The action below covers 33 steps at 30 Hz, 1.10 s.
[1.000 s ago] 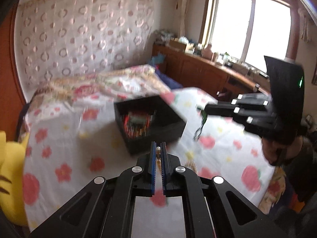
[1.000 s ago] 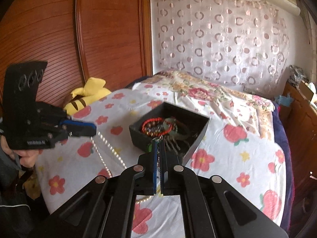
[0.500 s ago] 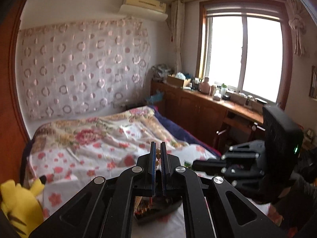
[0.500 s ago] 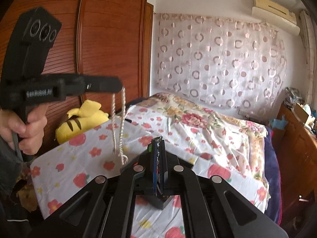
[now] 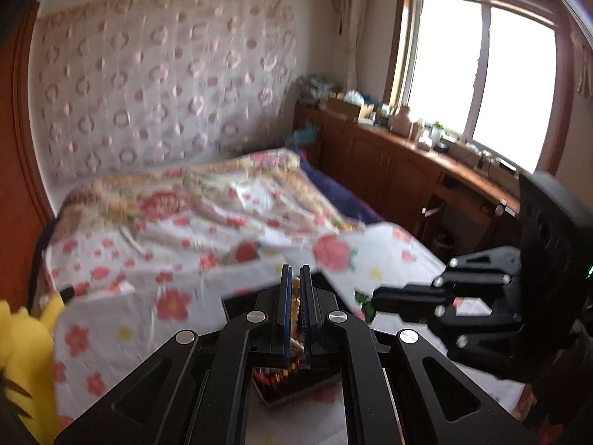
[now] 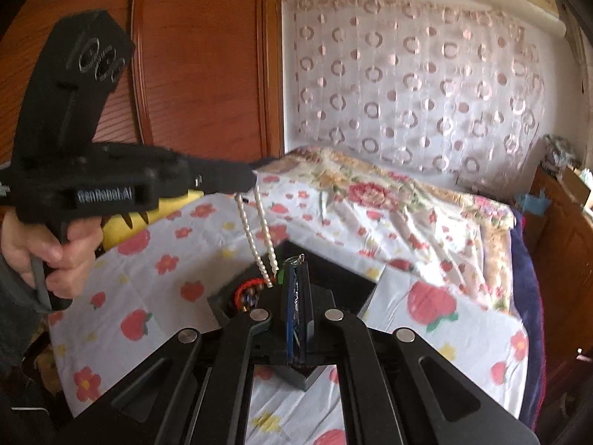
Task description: Organize jewelry
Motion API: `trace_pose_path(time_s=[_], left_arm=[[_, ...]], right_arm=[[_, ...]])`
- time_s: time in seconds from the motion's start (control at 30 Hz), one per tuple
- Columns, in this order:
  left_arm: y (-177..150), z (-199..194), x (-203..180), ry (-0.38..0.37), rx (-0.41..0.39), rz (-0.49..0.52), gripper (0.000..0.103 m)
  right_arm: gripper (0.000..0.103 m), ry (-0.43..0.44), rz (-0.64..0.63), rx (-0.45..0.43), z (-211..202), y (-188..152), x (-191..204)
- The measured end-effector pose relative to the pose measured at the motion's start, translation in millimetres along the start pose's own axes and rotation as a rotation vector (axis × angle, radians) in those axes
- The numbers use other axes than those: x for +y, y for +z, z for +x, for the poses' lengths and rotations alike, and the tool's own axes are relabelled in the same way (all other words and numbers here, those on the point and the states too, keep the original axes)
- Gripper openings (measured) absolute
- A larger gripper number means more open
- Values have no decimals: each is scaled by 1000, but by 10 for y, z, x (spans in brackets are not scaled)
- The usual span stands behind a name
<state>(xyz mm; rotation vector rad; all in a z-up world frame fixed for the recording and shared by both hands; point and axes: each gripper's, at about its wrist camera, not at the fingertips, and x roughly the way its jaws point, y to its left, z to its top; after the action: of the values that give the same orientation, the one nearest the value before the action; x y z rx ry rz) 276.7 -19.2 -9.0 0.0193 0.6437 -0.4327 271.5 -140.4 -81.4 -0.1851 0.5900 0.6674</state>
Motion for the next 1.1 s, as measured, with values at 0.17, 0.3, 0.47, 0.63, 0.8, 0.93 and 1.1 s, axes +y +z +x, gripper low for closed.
trace_pose_path(time_s=[0.17,0.3,0.47,0.63,0.8,0.93,1.1], left_arm=[[-302,164,23,5,59,-21,4],[-470,171,14,56,68,-23,13],[-569,37,-60,85,36,-21,51],[-698,-230,-173,126,-11,-51,83],[-871,-589,-320,177,-58,-50,93],[-986,-898,-414,207,-98,-70,96],[-1124,-1265,-514,252,-149,-99,96]], right_arm=[[3,6,15,49,197,-145,25],[15,-20,37,57,266,-207,35],[36,-45,55,34,146,-233,37],[39,-82,104,-9,-173,-320,87],[63,-120,150,-71,-603,-466,177],[80,-165,195,-120,-1011,-626,299],[101,-215,233,-187,-1401,-793,474]])
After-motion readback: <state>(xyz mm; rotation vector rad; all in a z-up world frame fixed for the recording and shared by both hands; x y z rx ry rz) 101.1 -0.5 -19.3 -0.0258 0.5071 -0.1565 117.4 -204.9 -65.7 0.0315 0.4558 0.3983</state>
